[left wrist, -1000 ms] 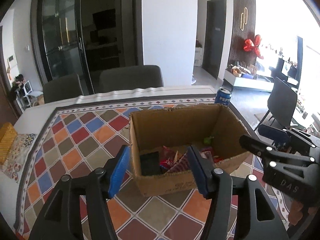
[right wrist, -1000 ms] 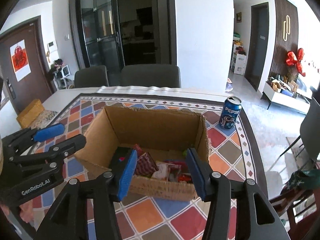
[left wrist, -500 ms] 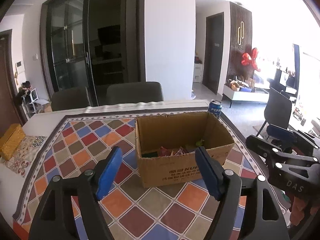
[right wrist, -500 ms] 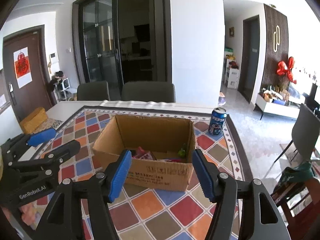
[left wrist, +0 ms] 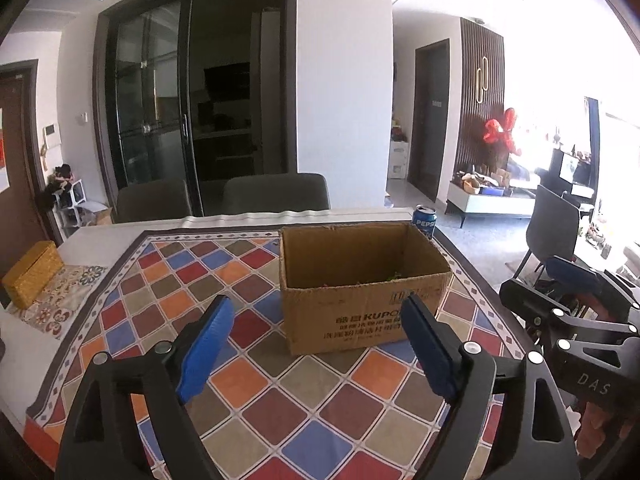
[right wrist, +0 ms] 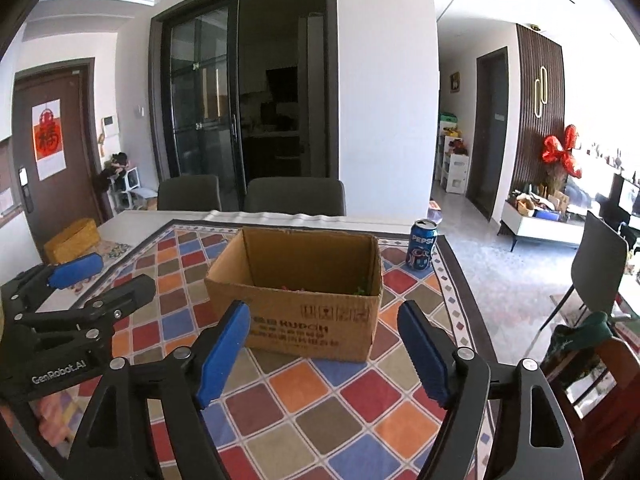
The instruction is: Organize snacks
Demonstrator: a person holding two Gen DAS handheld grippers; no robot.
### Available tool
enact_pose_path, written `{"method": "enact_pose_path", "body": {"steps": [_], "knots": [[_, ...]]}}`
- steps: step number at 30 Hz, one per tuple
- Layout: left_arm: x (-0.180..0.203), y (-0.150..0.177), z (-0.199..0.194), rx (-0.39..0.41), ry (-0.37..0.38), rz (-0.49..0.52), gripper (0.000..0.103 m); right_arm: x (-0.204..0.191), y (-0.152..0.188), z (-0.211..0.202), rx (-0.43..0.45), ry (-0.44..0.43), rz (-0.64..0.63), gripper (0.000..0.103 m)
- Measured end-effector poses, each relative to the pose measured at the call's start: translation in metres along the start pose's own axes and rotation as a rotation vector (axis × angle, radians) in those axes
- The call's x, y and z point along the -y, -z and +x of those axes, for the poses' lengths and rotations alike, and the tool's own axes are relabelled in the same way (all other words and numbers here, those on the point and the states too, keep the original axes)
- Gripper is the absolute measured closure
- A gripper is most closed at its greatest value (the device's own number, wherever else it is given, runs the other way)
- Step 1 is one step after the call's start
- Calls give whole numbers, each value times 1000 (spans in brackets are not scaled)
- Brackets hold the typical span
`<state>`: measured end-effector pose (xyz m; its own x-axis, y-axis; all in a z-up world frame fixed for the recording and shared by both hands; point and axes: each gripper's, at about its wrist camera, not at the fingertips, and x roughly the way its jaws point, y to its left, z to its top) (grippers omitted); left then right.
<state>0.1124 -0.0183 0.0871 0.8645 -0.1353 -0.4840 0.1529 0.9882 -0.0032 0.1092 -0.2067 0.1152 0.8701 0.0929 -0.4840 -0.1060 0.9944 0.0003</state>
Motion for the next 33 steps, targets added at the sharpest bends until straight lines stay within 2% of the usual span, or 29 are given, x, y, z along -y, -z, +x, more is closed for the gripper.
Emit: {"method": "enact_pose_path", "body": {"steps": [12, 33], "knots": [[1, 7, -29, 37, -25, 8, 6, -6, 11, -24, 23, -2, -5, 22], [1, 6, -36, 55, -30, 10, 3, -5, 16, -39, 31, 5, -9, 22]]}}
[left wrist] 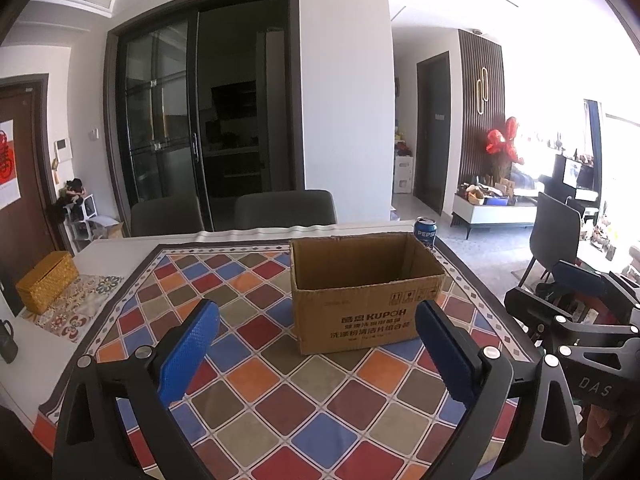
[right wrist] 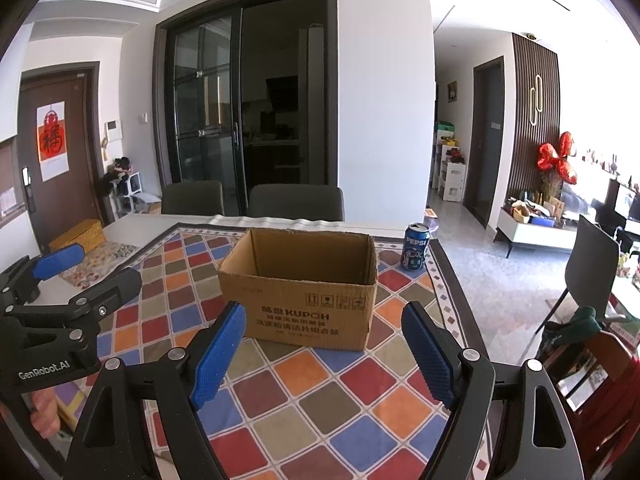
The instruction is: Organize snacks
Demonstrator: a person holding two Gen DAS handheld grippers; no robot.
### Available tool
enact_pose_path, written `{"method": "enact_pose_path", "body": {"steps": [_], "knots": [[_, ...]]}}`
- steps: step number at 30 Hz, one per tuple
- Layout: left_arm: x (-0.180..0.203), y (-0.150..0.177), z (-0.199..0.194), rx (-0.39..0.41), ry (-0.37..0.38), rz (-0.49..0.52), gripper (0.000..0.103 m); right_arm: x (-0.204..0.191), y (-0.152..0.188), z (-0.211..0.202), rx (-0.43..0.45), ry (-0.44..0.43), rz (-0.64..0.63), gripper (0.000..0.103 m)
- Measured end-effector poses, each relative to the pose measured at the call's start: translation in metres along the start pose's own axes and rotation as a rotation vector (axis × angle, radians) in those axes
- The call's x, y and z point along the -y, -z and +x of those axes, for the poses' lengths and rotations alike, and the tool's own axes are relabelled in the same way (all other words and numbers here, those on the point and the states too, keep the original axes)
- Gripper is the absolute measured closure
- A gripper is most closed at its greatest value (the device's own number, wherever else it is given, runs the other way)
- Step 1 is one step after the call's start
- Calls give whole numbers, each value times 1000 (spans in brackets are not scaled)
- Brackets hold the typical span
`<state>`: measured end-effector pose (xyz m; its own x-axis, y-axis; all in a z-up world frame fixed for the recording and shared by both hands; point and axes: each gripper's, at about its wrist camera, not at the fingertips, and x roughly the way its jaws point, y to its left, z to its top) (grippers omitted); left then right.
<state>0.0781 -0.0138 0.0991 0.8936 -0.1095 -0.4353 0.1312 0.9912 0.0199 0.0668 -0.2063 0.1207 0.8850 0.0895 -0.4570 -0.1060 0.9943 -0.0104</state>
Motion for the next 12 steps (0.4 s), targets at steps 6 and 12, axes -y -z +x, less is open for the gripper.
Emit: {"method": "enact_pose_path", "body": {"steps": [6, 12], "knots": [[-1, -4, -2, -2, -3, -2, 3, 0, 0, 0, -2, 1, 0, 22], [-2, -5, -1, 8, -15, 4, 3, 1, 1, -2, -7, -2, -2, 22]]}}
